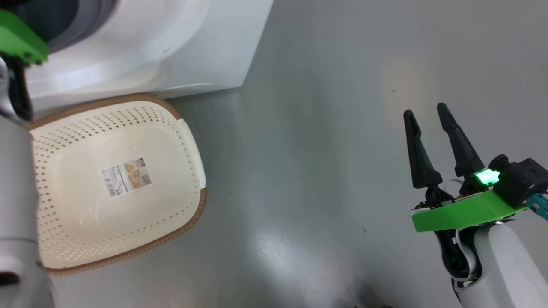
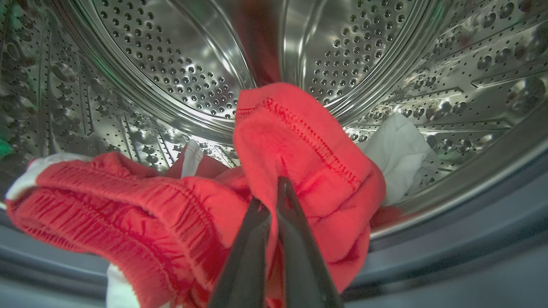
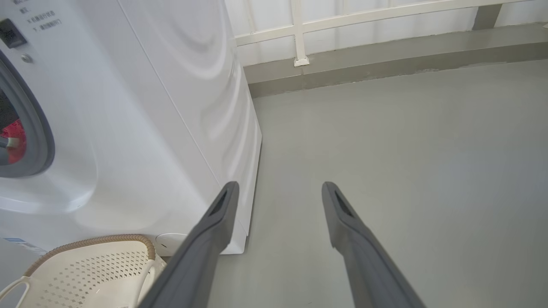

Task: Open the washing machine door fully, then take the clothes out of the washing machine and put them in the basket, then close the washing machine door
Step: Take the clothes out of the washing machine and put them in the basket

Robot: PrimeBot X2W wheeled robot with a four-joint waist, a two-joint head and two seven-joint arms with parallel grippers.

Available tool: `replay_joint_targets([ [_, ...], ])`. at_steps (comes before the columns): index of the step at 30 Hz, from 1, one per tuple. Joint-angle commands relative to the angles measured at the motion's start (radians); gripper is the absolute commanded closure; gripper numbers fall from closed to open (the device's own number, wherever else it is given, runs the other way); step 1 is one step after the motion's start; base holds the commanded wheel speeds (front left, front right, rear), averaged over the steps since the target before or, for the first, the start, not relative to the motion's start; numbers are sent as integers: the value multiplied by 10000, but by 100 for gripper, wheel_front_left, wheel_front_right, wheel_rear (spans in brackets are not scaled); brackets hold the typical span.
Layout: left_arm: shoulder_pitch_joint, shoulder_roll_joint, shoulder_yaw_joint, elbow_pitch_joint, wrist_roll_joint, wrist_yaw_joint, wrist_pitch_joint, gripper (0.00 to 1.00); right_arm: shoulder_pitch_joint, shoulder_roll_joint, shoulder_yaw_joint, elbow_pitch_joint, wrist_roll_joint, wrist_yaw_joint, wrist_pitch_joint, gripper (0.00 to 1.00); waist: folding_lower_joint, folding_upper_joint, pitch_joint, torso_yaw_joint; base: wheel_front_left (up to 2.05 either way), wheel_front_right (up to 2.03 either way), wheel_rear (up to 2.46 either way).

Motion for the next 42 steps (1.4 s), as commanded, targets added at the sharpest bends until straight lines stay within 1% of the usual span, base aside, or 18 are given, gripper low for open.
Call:
replay_joint_targets([
  [1,773,242,215,-901,-59,74,-77,100,221,-157,49,-226,-25,2,-65,0,0,0,-212,205,0,0,0],
  [4,1505,29,337,-1808,-25,77,-78,100,278,-193,3,-242,-53,2,-65,0,0,0,-375,335,0,0,0],
  [5,1505,29,337,-1808,-25,77,-78,100,278,-193,3,-242,-53,2,-65,0,0,0,-375,335,0,0,0],
  [8,2173,-200,484,-2645,13,44,-78,100,349,-229,-69,-252,-71,2,-65,0,0,0,-521,482,0,0,0],
  [11,2785,-453,566,-3452,121,-14,-79,100,410,-261,-115,-255,-89,2,-65,0,0,0,-651,617,0,0,0],
  [19,4003,-1001,812,-5077,278,-199,-79,100,549,-309,-202,-291,-116,2,-65,0,0,0,-883,886,0,0,0],
  [25,4747,-1270,997,-6436,373,-264,-79,100,610,-327,-245,-322,-123,2,-65,0,0,0,-955,1008,0,0,0],
  [33,5683,-1440,1006,-8387,389,-295,-79,100,667,-340,-318,-362,-139,2,-65,0,0,0,-1000,1139,0,0,0],
  [37,6052,-1462,855,-9422,280,-171,-79,100,687,-363,-333,-383,-137,2,-65,0,0,0,-1006,1198,0,0,0],
  [38,6222,-1465,737,-9963,96,-15,-80,100,692,-374,-322,-391,-137,2,-65,0,0,0,-1006,1218,0,0,0],
  [42,6565,-1467,491,-11127,-1,309,-80,100,691,-394,-292,-394,-134,2,-65,0,0,0,-1011,1231,0,0,0],
])
